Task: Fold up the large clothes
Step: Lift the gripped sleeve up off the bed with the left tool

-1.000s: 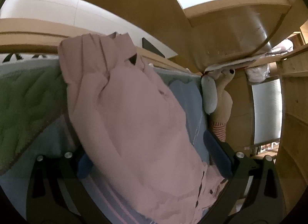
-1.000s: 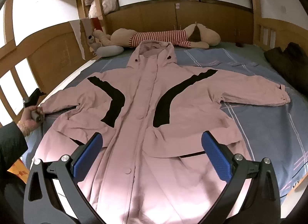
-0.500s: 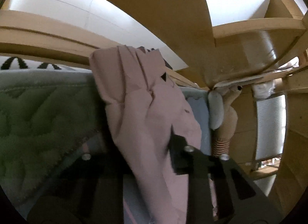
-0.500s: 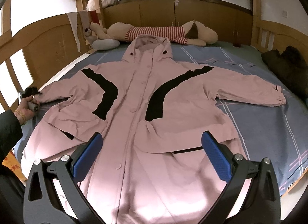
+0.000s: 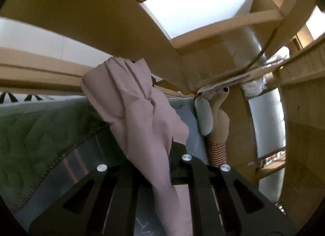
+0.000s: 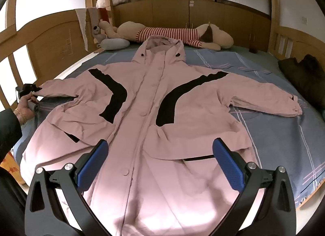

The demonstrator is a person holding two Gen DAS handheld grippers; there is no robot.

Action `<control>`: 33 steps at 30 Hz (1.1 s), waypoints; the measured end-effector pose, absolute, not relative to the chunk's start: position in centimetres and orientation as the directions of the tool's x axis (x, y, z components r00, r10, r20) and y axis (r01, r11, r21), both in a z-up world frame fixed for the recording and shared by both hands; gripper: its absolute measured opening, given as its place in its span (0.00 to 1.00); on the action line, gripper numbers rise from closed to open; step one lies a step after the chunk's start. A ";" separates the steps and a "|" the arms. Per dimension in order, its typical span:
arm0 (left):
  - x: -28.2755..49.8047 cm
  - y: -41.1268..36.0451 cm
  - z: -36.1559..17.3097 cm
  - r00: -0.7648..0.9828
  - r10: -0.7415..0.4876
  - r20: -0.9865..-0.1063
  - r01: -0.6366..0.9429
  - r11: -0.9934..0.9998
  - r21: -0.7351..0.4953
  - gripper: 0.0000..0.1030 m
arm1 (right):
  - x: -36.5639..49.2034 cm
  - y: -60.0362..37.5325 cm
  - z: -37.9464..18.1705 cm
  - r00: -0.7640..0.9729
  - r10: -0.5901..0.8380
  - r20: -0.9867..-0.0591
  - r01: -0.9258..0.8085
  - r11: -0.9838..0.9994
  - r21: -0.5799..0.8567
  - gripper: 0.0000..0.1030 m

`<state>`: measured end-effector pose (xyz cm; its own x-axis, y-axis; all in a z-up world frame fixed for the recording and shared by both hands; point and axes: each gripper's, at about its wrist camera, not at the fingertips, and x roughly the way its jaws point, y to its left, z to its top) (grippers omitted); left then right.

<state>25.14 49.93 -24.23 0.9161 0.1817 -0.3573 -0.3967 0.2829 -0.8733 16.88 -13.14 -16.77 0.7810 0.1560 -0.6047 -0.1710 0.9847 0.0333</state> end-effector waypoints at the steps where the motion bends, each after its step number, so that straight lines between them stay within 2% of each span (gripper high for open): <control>1: 25.1 49.9 -24.1 0.910 0.184 -0.372 -0.412 0.286 -0.865 0.05 | 16.9 -13.3 -16.8 0.782 0.156 -0.604 -0.168 0.985 0.036 0.99; 9: 25.4 49.6 -22.7 0.891 0.188 -0.412 -0.453 0.313 -0.835 0.05 | 17.3 -14.2 -17.0 0.778 0.105 -0.620 -0.107 0.994 0.033 0.99; 18: 25.6 49.5 -21.2 0.872 0.200 -0.446 -0.489 0.367 -0.791 0.05 | 17.1 -15.2 -16.7 0.780 0.111 -0.616 -0.098 0.994 0.055 0.99; 33: 24.3 47.4 -15.6 0.897 0.212 -0.387 -0.441 0.477 -0.760 0.05 | 15.6 -16.7 -15.3 0.801 0.150 -0.579 -0.114 0.989 0.097 0.99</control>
